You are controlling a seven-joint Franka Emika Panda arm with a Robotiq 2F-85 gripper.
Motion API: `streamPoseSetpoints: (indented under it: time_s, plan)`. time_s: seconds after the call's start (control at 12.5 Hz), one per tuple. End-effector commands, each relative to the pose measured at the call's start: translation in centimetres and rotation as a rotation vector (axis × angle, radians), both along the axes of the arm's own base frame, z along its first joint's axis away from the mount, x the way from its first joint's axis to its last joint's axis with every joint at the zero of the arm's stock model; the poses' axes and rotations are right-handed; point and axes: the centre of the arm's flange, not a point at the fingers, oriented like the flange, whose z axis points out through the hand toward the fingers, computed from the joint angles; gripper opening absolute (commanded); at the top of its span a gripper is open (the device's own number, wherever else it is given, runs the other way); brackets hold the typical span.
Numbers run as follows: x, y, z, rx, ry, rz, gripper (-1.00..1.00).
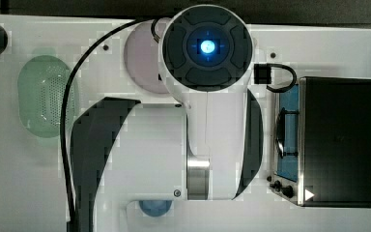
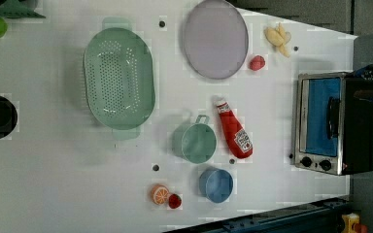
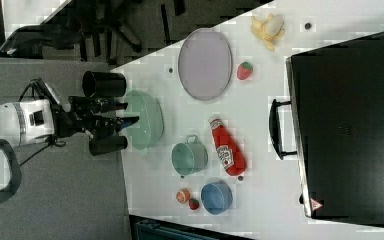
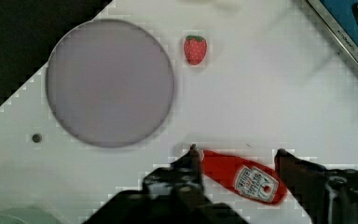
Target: Flap open oven.
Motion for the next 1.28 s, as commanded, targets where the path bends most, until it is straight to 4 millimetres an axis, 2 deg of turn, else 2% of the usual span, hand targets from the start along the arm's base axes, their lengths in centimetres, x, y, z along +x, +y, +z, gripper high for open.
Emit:
streamPoseSetpoints:
  time_s: [0.08, 0.24, 0.4, 0.48, 0.72, 0.96, 1.04, 1.28]
  plan:
    - [-13.8, -3.1, 5.5, 0.036, 0.021, -0.176, 0.58]
    - [-13.8, -3.1, 5.5, 0.036, 0.021, -0.176, 0.99]
    - [-13.8, -3.2, 5.5, 0.036, 0.021, -0.176, 1.0]
    - [-13.8, -3.2, 5.5, 0.036, 0.021, -0.176, 0.9]
    - [-13.7, -3.3, 5.4, 0.036, 0.022, -0.178, 0.14]
    - [-13.0, -4.4, 3.9, 0.044, 0.053, -0.197, -0.56]
    - [-12.7, -5.1, 2.9, 0.047, 0.074, -0.208, -0.65]
    - [-11.7, -7.4, -0.1, 0.065, 0.127, -0.155, -0.65]
